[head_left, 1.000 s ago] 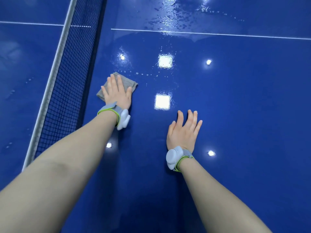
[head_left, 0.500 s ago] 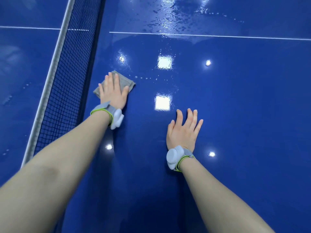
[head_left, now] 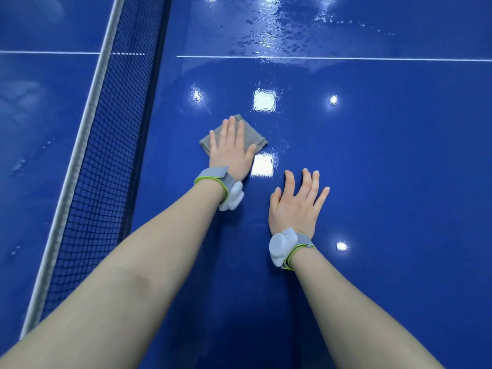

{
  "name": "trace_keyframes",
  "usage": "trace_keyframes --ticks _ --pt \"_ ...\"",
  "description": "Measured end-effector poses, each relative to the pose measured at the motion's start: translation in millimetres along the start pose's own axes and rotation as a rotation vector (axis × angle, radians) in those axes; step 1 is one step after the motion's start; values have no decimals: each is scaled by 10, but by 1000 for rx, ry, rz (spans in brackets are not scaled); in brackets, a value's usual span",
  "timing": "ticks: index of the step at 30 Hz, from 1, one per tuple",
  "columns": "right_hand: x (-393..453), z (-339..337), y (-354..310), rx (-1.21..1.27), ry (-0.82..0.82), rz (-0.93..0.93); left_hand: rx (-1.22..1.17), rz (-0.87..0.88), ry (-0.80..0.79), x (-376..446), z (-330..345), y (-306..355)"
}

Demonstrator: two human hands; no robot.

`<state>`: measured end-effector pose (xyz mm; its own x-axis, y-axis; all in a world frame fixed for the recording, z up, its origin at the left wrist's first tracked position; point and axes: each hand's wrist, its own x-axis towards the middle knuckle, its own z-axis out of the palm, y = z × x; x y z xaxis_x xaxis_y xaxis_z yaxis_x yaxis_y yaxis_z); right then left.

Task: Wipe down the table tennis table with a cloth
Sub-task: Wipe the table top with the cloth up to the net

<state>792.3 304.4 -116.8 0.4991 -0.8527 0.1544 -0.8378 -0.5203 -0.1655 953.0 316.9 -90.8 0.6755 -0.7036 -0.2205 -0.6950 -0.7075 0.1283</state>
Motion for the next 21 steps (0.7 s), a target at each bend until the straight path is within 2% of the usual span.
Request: trace_keyframes --ticks 4,8,15,18,21 --pt "48 13 -14 -4 5 2 29 123 -14 -8 47 133" --pt "78 16 -27 1 2 7 8 160 -18 45 22 46" --pt "115 24 -25 4 12 5 -33 -212 112 280 -110 -657" --pt "139 34 -32 5 13 7 -94 -296 163 346 -143 -930" --pt "168 55 -34 5 10 8 -119 -312 186 383 -141 -914"
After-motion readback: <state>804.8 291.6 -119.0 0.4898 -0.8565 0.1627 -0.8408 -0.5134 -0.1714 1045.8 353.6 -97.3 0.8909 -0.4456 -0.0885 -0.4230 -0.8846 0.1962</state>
